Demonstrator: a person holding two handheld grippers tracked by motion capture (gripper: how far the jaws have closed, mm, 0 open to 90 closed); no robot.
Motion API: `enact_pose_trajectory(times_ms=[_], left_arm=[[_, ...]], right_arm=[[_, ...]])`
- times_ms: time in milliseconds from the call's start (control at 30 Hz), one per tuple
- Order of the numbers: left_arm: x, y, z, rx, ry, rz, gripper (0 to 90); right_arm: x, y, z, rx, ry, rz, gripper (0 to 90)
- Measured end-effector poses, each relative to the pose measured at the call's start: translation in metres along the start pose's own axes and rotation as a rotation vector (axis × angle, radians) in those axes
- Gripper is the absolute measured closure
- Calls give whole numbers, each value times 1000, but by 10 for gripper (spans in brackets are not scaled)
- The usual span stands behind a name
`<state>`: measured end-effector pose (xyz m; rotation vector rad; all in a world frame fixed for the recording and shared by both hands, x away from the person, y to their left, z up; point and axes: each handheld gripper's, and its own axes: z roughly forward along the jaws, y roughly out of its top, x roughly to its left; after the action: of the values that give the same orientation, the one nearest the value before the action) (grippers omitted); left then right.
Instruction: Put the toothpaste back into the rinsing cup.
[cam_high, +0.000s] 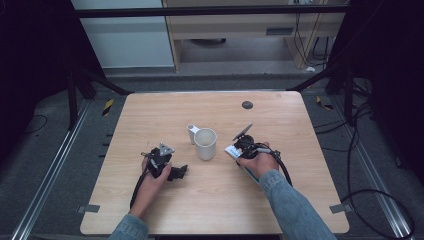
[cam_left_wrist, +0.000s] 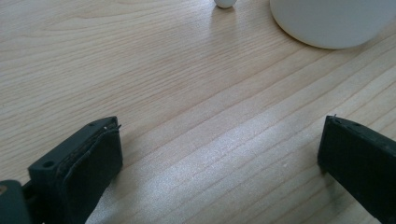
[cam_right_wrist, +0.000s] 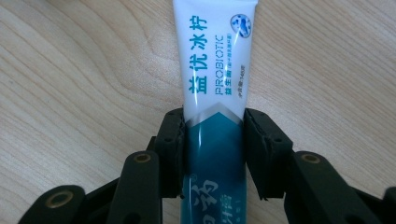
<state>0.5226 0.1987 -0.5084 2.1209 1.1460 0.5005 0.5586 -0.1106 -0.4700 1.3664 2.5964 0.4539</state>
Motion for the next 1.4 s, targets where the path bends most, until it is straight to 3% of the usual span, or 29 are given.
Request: enact_pose_trajectory(times_ms=[300,400,667,1033,1400], left_arm=[[0,0,0,0,0,1,0],[0,0,0,0,0,2,0],[0,0,0,0,0,2,0],[0,0,0,-1,0,1,0],[0,0,0,-1,0,1,0]], right_arm=[[-1,2,-2,14,7,-15,662],[-2,4,-7,7,9,-18,742],[-3,6,-7,23,20,-11,758],[-5,4,-12,30,16,-45,780],[-14,1,-30,-2,21,-21,782]])
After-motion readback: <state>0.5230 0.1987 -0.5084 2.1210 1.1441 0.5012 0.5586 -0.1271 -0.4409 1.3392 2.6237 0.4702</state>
